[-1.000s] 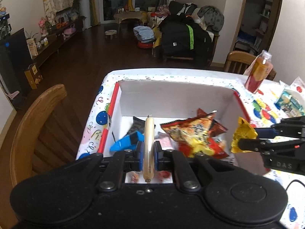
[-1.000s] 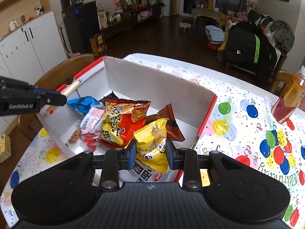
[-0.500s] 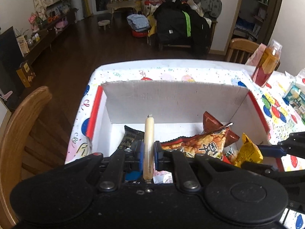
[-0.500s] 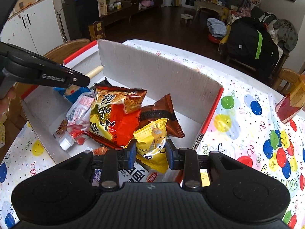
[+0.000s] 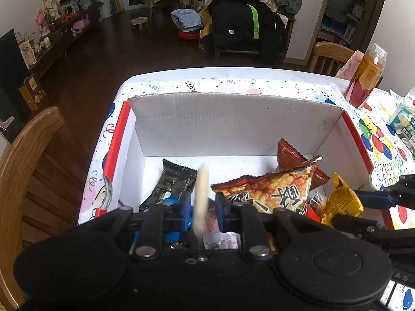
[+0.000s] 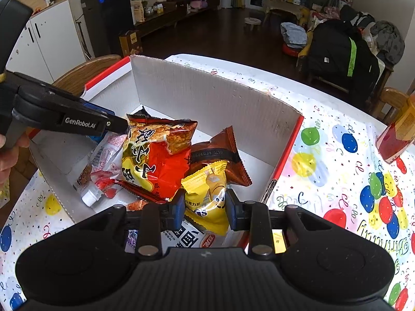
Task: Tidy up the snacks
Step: 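Lower both snacks into the red box and open both grippers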
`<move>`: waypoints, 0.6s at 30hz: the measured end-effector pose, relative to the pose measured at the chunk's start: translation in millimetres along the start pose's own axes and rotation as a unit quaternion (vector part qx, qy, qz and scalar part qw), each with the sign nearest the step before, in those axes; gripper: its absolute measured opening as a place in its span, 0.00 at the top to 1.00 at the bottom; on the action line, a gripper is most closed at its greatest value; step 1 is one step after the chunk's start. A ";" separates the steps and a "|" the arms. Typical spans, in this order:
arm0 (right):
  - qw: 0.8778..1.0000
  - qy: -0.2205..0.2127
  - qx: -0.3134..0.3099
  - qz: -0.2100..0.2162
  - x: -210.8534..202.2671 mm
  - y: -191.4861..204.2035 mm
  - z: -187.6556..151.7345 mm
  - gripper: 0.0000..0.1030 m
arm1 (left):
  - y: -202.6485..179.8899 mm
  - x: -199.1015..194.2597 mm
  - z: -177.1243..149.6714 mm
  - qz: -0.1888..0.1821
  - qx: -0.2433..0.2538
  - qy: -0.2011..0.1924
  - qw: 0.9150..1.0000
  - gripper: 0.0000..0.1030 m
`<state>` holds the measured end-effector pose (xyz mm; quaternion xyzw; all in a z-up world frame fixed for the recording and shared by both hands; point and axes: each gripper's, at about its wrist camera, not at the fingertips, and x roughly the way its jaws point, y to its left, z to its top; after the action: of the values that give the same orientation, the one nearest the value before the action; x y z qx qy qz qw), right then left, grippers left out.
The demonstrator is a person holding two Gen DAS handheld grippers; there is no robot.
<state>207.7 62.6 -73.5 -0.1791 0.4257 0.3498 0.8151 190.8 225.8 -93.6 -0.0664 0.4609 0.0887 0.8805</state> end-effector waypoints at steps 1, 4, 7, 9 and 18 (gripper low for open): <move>1.000 0.000 0.002 0.001 -0.4 -0.1 -0.2 0.69 | -0.2 -0.7 -0.3 0.001 0.000 -0.001 1.000 0.81; 1.000 0.000 0.008 0.000 -3.3 -0.8 -0.9 0.68 | -1.0 -4.5 -1.0 0.003 -0.004 -0.005 1.000 0.67; 1.000 -0.008 0.019 0.013 -9.3 -3.4 -1.0 0.50 | -2.5 -12.1 -3.5 0.013 -0.003 -0.017 1.000 0.42; 1.000 -0.016 0.021 0.012 -14.5 -2.3 -0.9 0.42 | -2.2 -17.4 -5.0 0.017 -0.004 -0.024 1.000 0.39; 0.998 -0.043 0.033 0.026 -41.7 -3.0 -4.1 0.27 | -2.9 -47.4 -13.7 0.015 -0.009 -0.052 0.998 0.21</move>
<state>191.2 40.6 -41.7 -0.1258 0.4057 0.3641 0.8289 154.0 215.8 -62.3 -0.0625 0.4147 0.1098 0.9011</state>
